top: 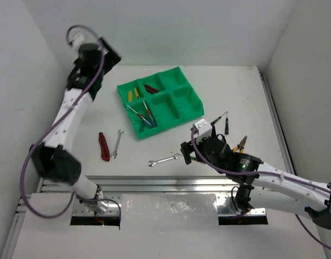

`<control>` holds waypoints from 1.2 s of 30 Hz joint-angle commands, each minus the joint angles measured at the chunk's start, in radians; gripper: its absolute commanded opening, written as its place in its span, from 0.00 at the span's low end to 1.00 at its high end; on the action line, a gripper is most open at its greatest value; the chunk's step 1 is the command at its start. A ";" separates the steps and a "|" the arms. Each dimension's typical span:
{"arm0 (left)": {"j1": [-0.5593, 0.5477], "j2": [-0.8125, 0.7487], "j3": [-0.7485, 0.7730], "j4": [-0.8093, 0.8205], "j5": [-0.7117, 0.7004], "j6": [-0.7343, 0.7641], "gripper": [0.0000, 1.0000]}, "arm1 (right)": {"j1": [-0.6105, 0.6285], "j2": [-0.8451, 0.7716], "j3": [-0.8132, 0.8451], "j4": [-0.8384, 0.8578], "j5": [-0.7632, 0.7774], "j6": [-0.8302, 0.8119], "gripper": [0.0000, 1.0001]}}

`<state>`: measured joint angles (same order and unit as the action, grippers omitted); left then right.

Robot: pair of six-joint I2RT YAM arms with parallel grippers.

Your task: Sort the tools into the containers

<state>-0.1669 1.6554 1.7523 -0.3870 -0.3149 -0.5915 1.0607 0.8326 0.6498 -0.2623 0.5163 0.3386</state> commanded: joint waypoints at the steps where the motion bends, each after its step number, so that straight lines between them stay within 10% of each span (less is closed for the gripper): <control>1: 0.198 -0.127 -0.389 -0.098 -0.023 -0.076 1.00 | -0.005 0.042 0.022 0.032 -0.036 -0.012 0.99; 11: 0.230 -0.390 -1.013 -0.007 -0.035 -0.134 0.95 | -0.015 0.120 0.011 0.048 -0.113 -0.019 0.99; 24: 0.190 -0.201 -1.056 0.045 -0.012 -0.107 0.92 | -0.013 0.120 0.002 0.051 -0.137 -0.024 0.99; 31: 0.190 -0.129 -1.059 0.043 -0.058 -0.111 0.73 | -0.013 0.128 0.001 0.060 -0.154 -0.026 0.99; 36: 0.190 -0.059 -1.054 0.076 -0.029 -0.093 0.36 | -0.013 0.115 -0.007 0.084 -0.200 -0.019 0.99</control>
<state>0.0307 1.5318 0.7101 -0.3264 -0.3859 -0.6884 1.0492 0.9676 0.6476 -0.2440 0.3515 0.3206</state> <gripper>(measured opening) 0.386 0.986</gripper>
